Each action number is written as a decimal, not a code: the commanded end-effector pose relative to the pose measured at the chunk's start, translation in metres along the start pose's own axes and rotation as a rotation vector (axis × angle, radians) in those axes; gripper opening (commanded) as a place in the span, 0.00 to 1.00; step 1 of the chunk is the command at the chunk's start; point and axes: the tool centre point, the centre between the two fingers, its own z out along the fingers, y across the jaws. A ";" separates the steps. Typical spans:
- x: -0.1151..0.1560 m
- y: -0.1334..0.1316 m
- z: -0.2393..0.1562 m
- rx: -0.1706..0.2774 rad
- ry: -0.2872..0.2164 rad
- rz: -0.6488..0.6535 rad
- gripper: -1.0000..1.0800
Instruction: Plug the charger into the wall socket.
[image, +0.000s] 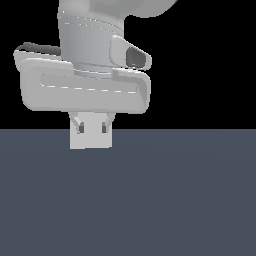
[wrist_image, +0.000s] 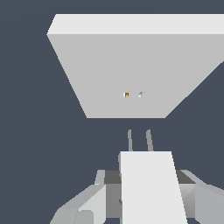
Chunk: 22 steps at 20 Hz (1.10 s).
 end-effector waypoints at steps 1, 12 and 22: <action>0.000 -0.001 -0.001 0.003 0.000 -0.005 0.00; 0.007 -0.001 0.003 0.004 0.000 -0.004 0.00; 0.038 -0.002 0.019 0.005 0.000 -0.003 0.00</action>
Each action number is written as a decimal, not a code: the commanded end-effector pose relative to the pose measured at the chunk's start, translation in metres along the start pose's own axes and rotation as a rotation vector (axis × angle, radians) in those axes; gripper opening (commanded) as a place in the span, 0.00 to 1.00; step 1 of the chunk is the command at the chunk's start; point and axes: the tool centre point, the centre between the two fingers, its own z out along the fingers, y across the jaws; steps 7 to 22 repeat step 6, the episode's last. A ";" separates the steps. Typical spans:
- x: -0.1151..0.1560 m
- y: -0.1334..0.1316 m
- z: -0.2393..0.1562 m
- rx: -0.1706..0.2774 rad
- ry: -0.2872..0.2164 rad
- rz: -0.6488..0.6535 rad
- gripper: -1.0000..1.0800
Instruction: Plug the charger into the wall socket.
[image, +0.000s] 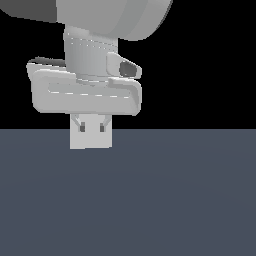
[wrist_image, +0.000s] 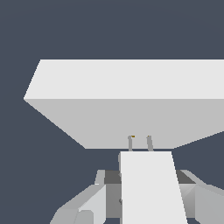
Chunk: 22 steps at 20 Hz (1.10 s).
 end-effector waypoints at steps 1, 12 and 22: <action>0.006 0.000 0.003 0.000 0.000 0.000 0.00; 0.010 0.000 0.006 -0.001 -0.001 -0.002 0.00; 0.010 0.000 0.006 -0.001 -0.001 -0.002 0.00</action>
